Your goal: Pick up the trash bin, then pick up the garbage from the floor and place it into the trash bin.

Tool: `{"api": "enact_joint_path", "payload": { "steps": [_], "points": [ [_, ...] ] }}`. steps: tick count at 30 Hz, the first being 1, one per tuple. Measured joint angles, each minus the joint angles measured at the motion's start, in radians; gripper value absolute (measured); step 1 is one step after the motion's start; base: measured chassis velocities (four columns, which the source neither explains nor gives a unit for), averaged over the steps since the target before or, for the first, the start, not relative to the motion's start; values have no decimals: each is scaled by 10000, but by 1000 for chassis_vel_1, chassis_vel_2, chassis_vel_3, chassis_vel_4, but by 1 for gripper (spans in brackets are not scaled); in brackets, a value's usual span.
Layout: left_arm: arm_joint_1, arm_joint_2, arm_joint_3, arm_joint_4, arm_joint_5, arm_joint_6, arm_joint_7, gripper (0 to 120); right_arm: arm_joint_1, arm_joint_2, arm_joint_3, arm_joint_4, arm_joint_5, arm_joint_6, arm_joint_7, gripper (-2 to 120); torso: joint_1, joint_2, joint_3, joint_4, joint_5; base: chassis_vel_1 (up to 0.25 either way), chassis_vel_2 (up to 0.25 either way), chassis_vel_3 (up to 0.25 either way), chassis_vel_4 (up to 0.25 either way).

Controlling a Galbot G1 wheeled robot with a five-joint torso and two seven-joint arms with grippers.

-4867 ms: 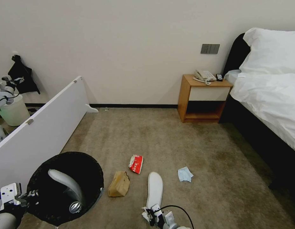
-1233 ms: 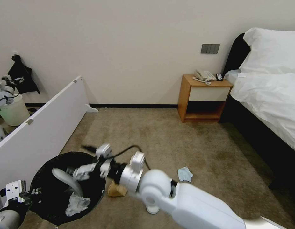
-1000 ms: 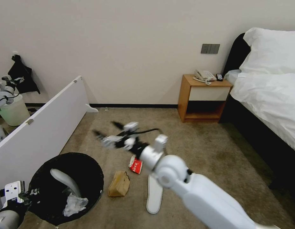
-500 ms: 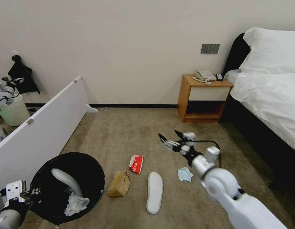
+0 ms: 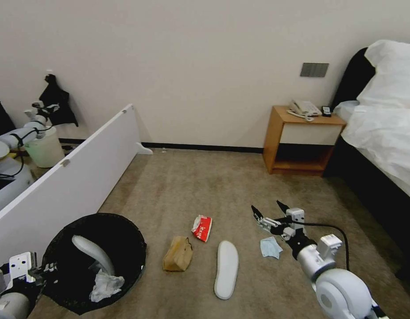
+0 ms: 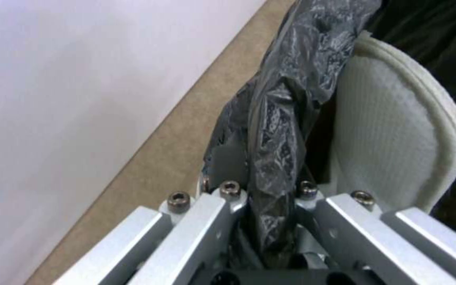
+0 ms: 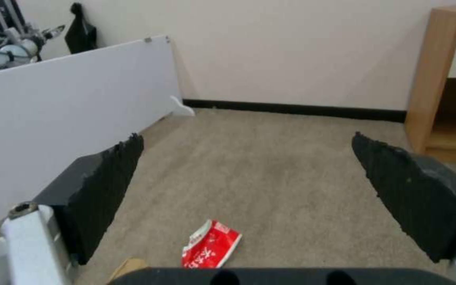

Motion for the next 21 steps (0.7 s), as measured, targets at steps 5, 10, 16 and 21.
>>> {"api": "enact_joint_path", "payload": {
  "steps": [5,10,16,21],
  "points": [
    [-18,-2,60,-47,24,17,-1,3,-281,82,147,91,-155,50,-69,100,0,0,0,-1,0,47,44,55,44],
    [-22,-25,126,-97,96,26,-6,3,-455,70,247,144,-277,102,-113,100,0,0,0,-1,0,35,39,33,36],
    [-5,-44,151,-137,151,32,-12,3,-627,119,282,171,-368,147,-155,100,0,-1,0,0,0,61,51,55,45],
    [-11,-44,152,-160,157,41,-15,3,-646,150,263,183,-422,170,-151,100,0,0,1,0,0,52,50,40,37]
  ]
}}
